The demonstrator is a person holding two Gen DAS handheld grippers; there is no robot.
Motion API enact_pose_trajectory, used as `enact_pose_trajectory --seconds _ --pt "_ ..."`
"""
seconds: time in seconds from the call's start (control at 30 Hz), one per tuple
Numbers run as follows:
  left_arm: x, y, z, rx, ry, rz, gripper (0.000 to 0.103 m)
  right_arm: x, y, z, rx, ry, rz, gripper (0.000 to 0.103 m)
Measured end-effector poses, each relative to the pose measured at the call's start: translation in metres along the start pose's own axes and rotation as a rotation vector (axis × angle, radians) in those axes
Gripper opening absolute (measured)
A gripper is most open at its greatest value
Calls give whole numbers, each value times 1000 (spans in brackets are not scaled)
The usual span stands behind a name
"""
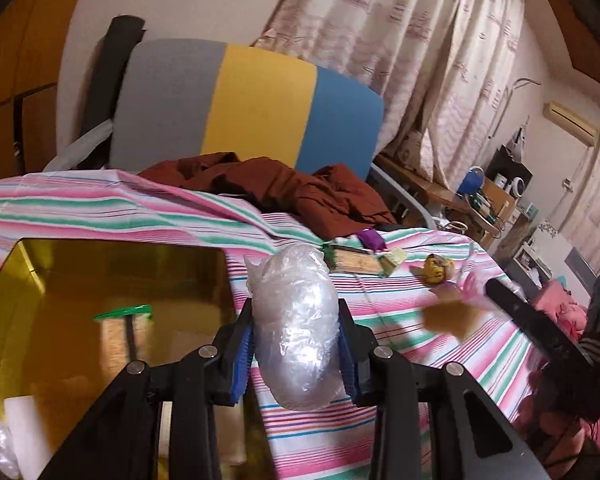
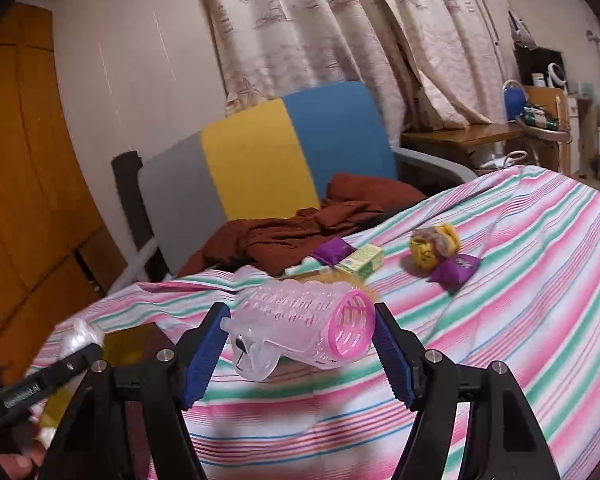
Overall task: Organize objects
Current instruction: 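Carry the hair roller and wrapped ball into the gold tray and release both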
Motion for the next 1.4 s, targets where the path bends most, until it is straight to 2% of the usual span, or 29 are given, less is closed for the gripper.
enact_pose_trajectory --seconds 0.07,0.27,0.37,0.47,0.6,0.77,0.97,1.27,1.3,1.37,1.4 --pt "4 -1 11 15 13 -1 36 4 4 17 18 61 -22 72" --pt "15 1 41 69 49 -7 36 5 5 48 21 138 -7 72" --pt "22 5 53 72 66 -20 36 16 22 51 -42 176 -68 72" --pt "26 9 67 74 87 -18 36 12 37 60 -55 191 -44 72" --pt "28 8 91 97 127 -2 36 -4 19 86 -4 220 51 72" --pt "34 0 123 107 188 33 36 -27 -29 134 49 319 230 72" --pt "40 -9 169 162 251 76 36 -40 -72 191 137 436 372 72" --pt "33 -12 202 157 290 125 37 -54 -119 252 240 520 501 73" --pt "32 -10 205 158 295 129 39 -55 -122 256 239 521 509 73" --pt "32 -7 209 167 316 132 49 -57 -128 259 246 510 522 74" --pt "33 -5 211 175 328 127 53 -58 -130 259 247 504 529 80"
Point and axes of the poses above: each gripper's, at about its wrist camera, not at the fingertips, and x roughly against the way its jaws point, z to its left, y to its top, the point moved 4 cm from there along -x, roughly the way its jaws point, and after that the axes turned 5 degrees about -z, right-handed, at the moved point
